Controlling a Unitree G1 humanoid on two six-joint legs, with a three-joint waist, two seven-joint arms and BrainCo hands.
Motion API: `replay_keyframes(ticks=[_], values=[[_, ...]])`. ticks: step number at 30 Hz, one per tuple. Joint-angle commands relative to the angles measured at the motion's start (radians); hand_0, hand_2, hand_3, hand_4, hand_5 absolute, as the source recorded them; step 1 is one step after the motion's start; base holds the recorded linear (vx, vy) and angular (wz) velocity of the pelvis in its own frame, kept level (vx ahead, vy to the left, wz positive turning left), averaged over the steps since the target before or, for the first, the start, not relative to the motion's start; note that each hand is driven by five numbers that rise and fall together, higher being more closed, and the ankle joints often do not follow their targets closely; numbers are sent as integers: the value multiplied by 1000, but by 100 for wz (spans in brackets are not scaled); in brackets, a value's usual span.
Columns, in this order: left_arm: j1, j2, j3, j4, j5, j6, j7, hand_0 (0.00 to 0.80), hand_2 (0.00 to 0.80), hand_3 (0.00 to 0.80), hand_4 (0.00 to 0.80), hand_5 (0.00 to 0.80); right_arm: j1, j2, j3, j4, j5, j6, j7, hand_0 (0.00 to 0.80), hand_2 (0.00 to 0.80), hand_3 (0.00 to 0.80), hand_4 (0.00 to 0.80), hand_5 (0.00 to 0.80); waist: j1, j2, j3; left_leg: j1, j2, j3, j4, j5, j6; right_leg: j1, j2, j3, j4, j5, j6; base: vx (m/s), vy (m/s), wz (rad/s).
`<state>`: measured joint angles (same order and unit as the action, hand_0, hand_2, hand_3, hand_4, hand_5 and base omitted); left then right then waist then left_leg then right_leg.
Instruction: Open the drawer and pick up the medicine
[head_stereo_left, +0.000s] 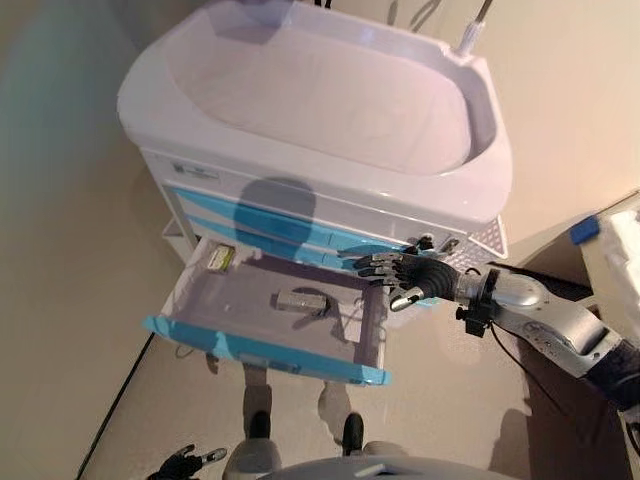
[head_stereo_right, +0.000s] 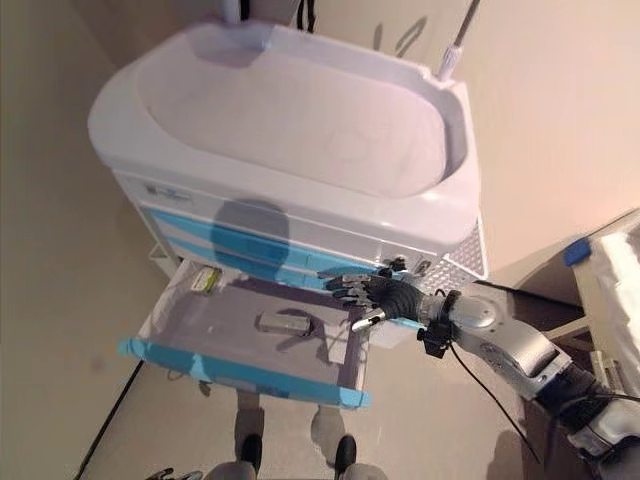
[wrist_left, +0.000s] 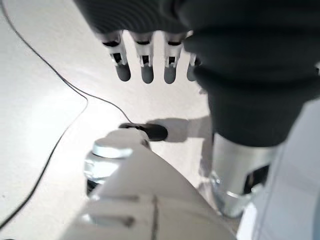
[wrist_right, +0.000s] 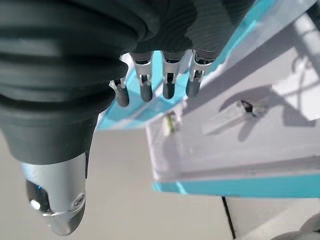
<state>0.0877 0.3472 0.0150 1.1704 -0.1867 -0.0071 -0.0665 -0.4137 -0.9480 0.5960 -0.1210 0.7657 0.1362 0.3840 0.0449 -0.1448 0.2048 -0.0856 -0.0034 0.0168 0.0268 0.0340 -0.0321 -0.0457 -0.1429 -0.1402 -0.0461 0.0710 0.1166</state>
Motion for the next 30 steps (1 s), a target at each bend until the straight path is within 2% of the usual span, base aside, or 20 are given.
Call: replay_keyframes(ticks=[1, 4, 5, 9, 17, 18, 19, 24, 30], values=[[-51, 54, -11, 9, -56, -7, 34, 0, 0, 0, 0, 0, -117, 25, -21, -22, -72, -86, -77, 0, 0, 0, 0, 0, 39, 1, 68, -97, -34, 0, 151, -86, 17, -101, -7, 5, 210, -91, 33, -174, -26, 21], [-70, 67, -16, -3, -72, -9, 48, 0, 0, 0, 0, 0, -149, 62, -39, -13, -129, -105, -110, 0, 0, 0, 0, 0, 39, 13, 90, -161, -33, -13, 196, -84, 15, -154, -7, 1, 247, -92, 24, -138, -32, 19], [-85, 70, -23, -9, -80, -11, 62, 0, 0, 0, 0, 0, -141, 117, -64, 6, -170, -115, -151, 0, 0, 0, 0, 0, 37, 24, 94, -203, -34, -27, 214, -78, 14, -188, -8, -9, 268, -97, 19, -109, -47, 11], [-94, 64, -33, -23, -95, -6, 79, 0, 0, 0, 0, 0, -126, 245, -101, 49, -311, -124, -212, 0, 0, 0, 0, 0, 39, 38, 88, -257, -38, -59, 219, -63, 12, -228, -10, -29, 288, -106, 11, -81, -60, 27], [-108, 18, -63, -45, -126, -1, 117, 0, 0, 0, 0, 0, -121, 463, -163, 195, -750, -149, -402, 0, 0, 0, 0, 0, 56, 72, 119, -310, -58, -125, 214, -39, 10, -265, -28, -75, 322, -130, -5, -44, -38, 28], [-109, 18, -63, -45, -126, -1, 117, 0, 0, 0, 0, 0, -122, 463, -163, 195, -750, -150, -403, 0, 0, 0, 0, 0, 55, 72, 116, -313, -58, -127, 211, -35, 10, -267, -28, -76, 319, -126, -5, -35, -26, 22], [-114, 9, -70, -46, -135, 1, 127, 0, 0, 0, 0, 0, -147, 492, -158, 247, -854, -139, -443, 0, 0, 0, 0, 0, 64, 83, 130, -321, -62, -138, 218, -37, 11, -273, -35, -86, 337, -137, -7, -35, -27, 14], [-128, -12, -108, -66, -142, -11, 155, 0, 0, 0, 0, 0, -199, 525, -113, 405, -1104, -127, -534, 0, 0, 0, 0, 0, 80, 111, 162, -343, -75, -164, 223, -28, 12, -295, -45, -103, 369, -149, -12, -19, -24, 27], [-152, -32, -162, -109, -192, -28, 179, 0, 0, 0, 0, 0, -282, 583, -56, 654, -1215, -74, -599, 0, 0, 0, 0, 0, 100, 145, 190, -350, -84, -200, 194, -7, 9, -301, -60, -131, 379, -155, -13, 12, -19, 13]])
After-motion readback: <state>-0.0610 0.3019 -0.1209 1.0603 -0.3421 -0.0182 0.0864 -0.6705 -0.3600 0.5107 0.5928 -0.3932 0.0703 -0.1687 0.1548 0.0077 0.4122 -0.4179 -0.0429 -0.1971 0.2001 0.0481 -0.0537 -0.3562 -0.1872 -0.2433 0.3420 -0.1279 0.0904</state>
